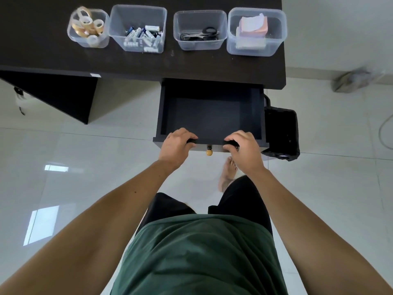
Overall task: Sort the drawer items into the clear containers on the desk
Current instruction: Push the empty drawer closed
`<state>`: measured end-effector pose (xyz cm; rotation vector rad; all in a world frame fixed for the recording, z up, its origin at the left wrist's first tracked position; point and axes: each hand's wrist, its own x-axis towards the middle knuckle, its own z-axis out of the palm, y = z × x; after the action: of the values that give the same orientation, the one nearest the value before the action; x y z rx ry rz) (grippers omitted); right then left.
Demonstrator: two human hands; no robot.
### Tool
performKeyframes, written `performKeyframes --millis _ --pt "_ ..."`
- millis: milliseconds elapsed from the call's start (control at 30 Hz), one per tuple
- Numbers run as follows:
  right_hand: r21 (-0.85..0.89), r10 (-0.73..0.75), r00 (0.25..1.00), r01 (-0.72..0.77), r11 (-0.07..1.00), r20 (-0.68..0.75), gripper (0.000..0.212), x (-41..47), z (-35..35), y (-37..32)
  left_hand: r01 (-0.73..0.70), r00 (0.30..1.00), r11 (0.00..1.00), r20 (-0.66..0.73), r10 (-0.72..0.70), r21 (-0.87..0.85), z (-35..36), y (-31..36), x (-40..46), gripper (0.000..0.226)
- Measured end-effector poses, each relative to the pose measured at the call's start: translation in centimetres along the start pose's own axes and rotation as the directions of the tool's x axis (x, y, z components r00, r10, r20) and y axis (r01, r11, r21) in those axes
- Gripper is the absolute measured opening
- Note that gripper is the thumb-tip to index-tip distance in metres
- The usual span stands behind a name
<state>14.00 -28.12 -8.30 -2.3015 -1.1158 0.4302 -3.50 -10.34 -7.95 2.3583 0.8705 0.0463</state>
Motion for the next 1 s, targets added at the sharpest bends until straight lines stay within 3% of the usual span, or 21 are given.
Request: performKeyframes --millis 333,567,633,700,800,900,1000 --pt "0.014 -0.039 0.999 0.040 0.999 -0.019 0.016 5.4 -0.8 0.4 -0.024 0.999 0.999 -0.030 0.026 0.040 -1.7 0.4 5.3 0.021" --pt "0.011 -0.054 0.991 0.056 0.998 -0.122 0.017 10.9 -0.1 1.3 -0.030 0.980 0.999 -0.196 0.023 -0.031 -2.6 0.5 10.1 0.024" --pt "-0.090 -0.098 0.964 0.078 0.993 -0.247 0.027 12.4 -0.2 1.5 -0.063 0.952 0.995 -0.297 0.081 0.071 -2.8 0.3 11.7 0.039" --pt "-0.224 -0.128 0.945 0.060 0.973 -0.302 0.051 14.1 -0.7 1.8 -0.082 0.920 0.975 -0.360 0.153 0.204 -3.4 -0.2 13.5 0.063" --pt "-0.323 -0.196 0.958 0.122 0.938 -0.208 0.074 15.9 -1.5 2.7 -0.200 0.921 0.916 -0.251 0.297 0.348 -4.0 -1.3 15.6 0.082" --pt "-0.332 -0.262 0.952 0.199 0.922 -0.159 0.075 16.7 -1.5 4.0 -0.297 0.902 0.854 -0.168 0.397 0.427 -3.8 -3.1 16.6 0.075" --pt "-0.336 -0.259 0.938 0.174 0.926 -0.228 0.064 17.5 -1.0 4.3 -0.299 0.869 0.850 -0.243 0.430 0.435 -3.4 -3.6 17.4 0.059"
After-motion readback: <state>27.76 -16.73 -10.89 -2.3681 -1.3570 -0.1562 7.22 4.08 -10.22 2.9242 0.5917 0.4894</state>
